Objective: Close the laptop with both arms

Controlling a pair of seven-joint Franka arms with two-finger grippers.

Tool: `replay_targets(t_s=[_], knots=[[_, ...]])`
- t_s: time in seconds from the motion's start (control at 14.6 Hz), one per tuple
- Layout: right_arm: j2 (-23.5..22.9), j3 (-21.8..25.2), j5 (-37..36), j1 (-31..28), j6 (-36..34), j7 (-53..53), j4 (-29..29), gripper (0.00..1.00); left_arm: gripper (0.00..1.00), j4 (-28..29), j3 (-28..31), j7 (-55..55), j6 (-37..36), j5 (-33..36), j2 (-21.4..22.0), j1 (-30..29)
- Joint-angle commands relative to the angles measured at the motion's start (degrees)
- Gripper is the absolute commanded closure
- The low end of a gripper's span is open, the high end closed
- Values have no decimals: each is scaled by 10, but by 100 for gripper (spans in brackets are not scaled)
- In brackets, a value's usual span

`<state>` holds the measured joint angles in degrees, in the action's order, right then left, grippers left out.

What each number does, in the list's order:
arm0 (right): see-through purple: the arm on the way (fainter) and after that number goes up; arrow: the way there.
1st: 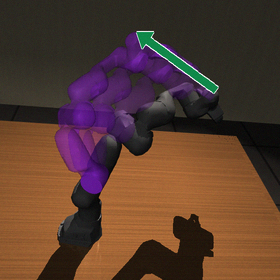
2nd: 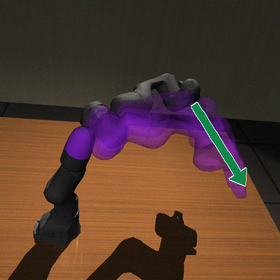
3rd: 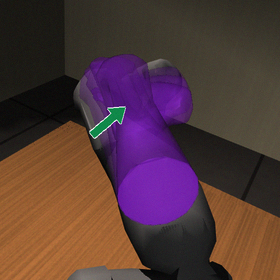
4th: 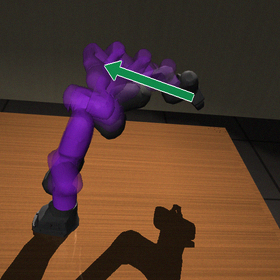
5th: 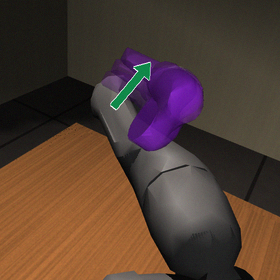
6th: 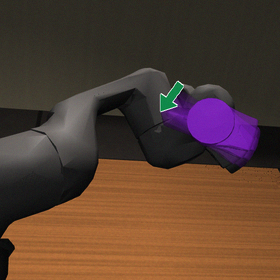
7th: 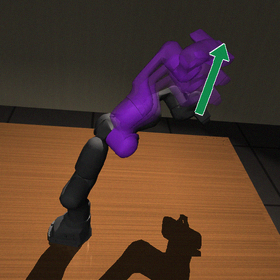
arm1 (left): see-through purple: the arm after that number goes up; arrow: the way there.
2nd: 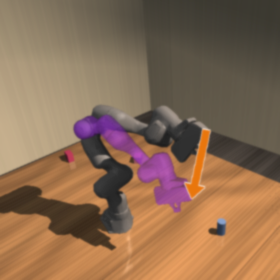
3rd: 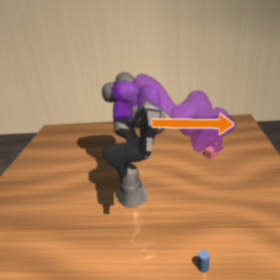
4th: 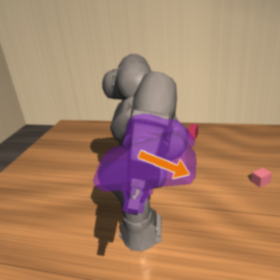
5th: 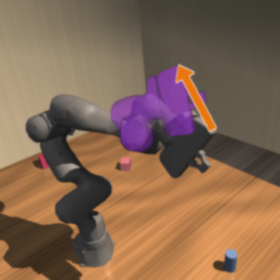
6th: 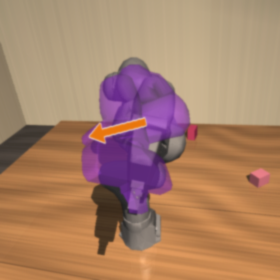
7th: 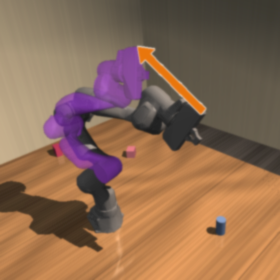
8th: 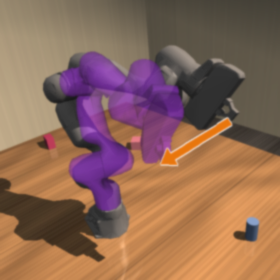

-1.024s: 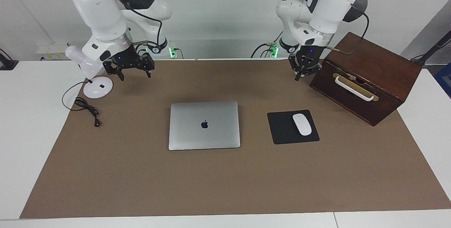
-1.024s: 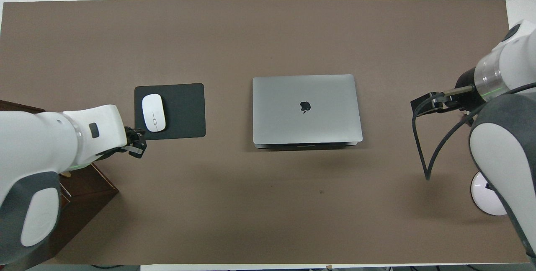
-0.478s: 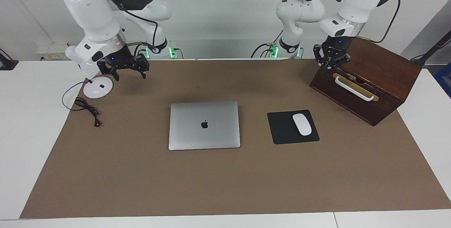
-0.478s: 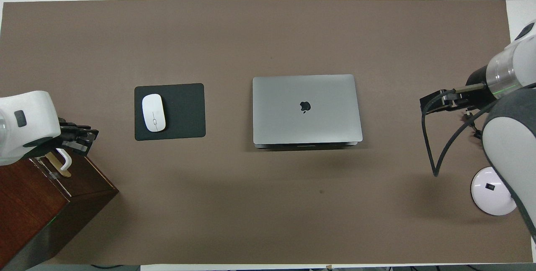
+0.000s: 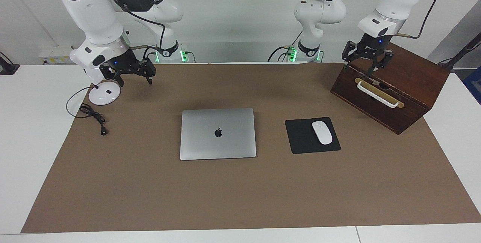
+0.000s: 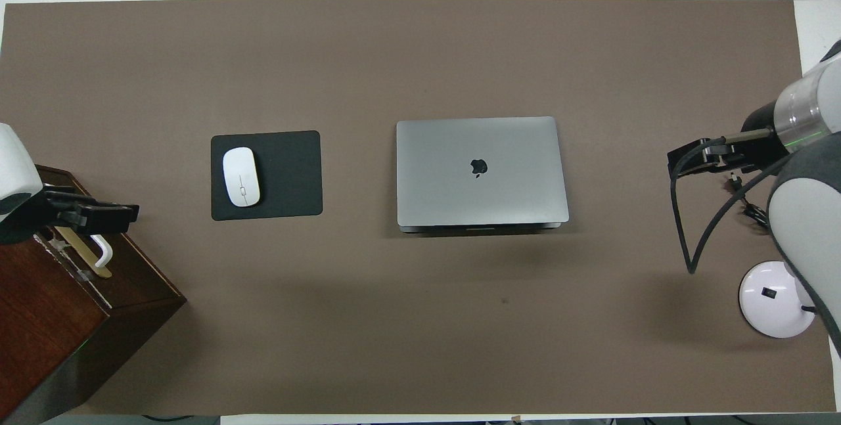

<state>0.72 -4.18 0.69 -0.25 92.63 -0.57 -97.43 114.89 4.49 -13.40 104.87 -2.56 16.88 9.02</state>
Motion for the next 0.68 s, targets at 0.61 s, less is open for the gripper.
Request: replay_targets(t_s=[0.61], knots=[[10, -5, -15, -2, 6, 9, -10, 0, 0, -48, -6, 17, -9, 12, -11, -59]])
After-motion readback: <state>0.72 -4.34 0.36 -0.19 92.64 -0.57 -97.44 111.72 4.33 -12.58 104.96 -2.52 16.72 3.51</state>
